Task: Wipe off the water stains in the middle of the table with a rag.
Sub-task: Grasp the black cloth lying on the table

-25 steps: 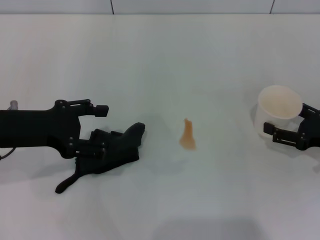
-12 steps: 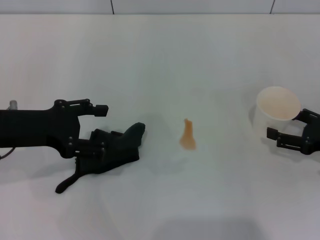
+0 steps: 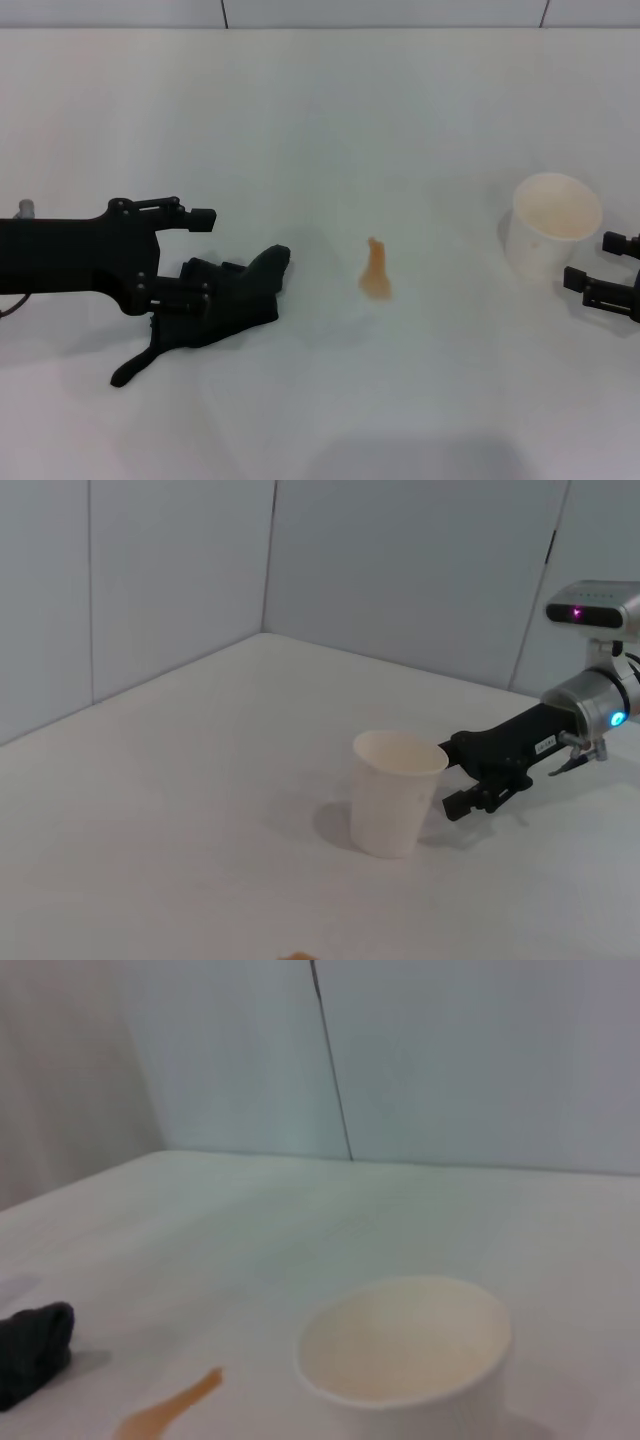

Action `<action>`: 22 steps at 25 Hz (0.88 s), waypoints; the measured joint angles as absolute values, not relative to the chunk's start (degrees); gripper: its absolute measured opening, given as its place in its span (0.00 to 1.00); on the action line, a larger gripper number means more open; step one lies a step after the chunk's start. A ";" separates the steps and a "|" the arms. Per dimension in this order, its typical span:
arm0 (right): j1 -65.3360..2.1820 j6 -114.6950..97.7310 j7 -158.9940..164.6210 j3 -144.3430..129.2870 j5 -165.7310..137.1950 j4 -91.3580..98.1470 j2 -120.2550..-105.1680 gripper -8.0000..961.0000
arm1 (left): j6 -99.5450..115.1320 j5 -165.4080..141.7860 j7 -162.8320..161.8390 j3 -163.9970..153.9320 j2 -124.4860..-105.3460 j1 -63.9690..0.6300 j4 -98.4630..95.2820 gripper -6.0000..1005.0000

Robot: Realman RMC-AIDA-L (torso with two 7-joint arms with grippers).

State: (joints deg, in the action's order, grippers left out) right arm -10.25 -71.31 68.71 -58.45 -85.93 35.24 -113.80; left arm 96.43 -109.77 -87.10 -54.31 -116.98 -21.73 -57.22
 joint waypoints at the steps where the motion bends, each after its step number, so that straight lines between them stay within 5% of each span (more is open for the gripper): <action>1: -10.12 -71.31 68.79 -58.44 -85.94 35.26 -113.80 0.91 | 96.40 -109.77 -87.10 -54.32 -116.98 -21.73 -57.22 0.88; 22: -2.46 -86.55 70.17 -48.38 -87.02 45.79 -115.06 0.91 | 96.15 -109.67 -87.02 -54.22 -116.98 -21.68 -57.15 0.88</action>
